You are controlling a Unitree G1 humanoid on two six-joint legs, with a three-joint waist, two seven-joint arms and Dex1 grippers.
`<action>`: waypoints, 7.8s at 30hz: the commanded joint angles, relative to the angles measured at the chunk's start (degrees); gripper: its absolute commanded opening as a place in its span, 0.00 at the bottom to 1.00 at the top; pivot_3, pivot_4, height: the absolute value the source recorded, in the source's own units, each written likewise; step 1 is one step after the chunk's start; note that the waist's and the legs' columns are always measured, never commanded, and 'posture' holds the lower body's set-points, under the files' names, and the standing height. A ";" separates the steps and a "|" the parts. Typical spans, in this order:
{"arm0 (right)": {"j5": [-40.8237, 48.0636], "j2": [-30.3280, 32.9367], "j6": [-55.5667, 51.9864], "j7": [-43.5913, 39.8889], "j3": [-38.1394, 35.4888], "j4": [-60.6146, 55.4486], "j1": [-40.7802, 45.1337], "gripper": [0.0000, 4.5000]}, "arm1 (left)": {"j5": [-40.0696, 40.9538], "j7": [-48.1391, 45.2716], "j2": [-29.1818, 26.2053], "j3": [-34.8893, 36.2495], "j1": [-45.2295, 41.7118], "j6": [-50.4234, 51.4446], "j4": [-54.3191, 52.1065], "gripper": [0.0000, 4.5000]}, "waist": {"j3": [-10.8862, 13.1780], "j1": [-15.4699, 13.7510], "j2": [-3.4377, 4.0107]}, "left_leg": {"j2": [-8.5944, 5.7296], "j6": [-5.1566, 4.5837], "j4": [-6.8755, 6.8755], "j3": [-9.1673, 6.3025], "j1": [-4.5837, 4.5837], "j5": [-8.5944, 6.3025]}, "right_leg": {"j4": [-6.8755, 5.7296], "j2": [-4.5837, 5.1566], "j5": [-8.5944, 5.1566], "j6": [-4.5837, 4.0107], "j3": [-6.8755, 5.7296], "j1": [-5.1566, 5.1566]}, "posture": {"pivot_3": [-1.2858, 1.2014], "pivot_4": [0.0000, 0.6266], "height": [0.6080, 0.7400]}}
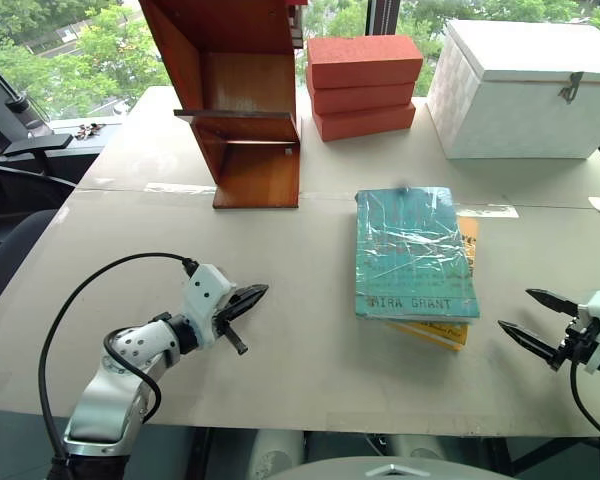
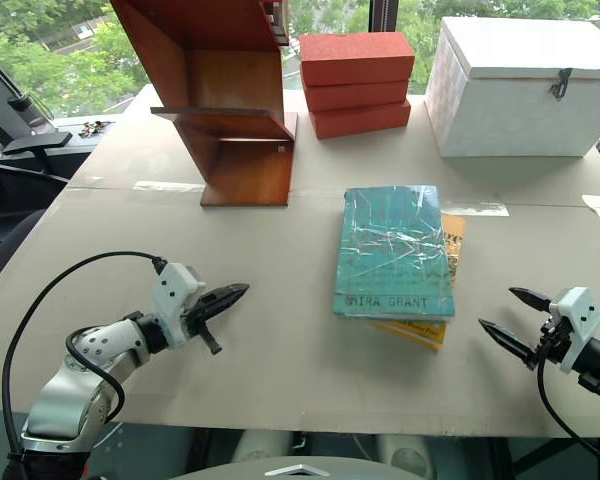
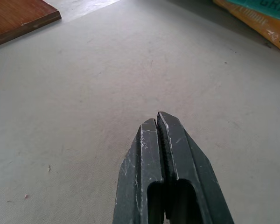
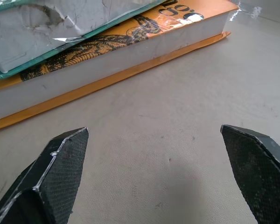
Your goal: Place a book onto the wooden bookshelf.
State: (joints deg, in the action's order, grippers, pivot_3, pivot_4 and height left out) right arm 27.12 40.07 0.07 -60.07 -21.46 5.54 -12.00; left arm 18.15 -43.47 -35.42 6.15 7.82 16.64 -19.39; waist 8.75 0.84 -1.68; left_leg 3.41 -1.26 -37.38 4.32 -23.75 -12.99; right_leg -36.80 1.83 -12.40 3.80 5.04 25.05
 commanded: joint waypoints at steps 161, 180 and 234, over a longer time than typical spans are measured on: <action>32.06 4.92 -34.91 12.37 -9.39 -23.07 28.87 1.00 | -66.85 5.86 -9.00 -23.38 -66.97 -1.61 25.42 0.01 | 0.57 -0.01 -0.07 | -0.65 -0.02 -0.34 -2.07 -0.22 0.01 | 0.06 0.14 0.06 0.30 -1.29 -0.95 | 0.52 0.24 0.85; 30.79 4.68 -33.56 11.64 -10.59 -22.79 26.66 1.00 | -68.23 3.89 -10.44 -16.06 -57.97 10.19 14.33 0.97 | 0.56 0.06 -0.07 | -0.63 -0.02 -0.37 -2.06 -0.21 0.02 | 0.01 0.14 0.07 0.29 -1.27 -0.94 | 0.52 0.24 0.85; 31.06 6.00 -33.32 13.78 -13.29 -27.18 22.45 1.00 | -46.01 80.99 44.94 -20.50 -78.96 -45.26 90.76 0.02 | 0.48 -1.64 -0.01 | -0.99 -0.30 -1.01 -2.59 -0.90 -0.15 | 0.29 0.20 0.25 0.57 -1.38 -0.91 | 0.52 0.24 0.85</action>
State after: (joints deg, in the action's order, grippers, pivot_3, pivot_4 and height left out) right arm 57.20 44.82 -33.60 -46.65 -32.60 -20.20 10.06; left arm -27.49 35.00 8.70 -14.08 -68.64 -28.09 72.60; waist 9.23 -0.80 -1.69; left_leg 2.42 -1.56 -38.38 1.72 -24.65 -13.14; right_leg -36.52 2.02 -12.16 4.37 3.66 24.15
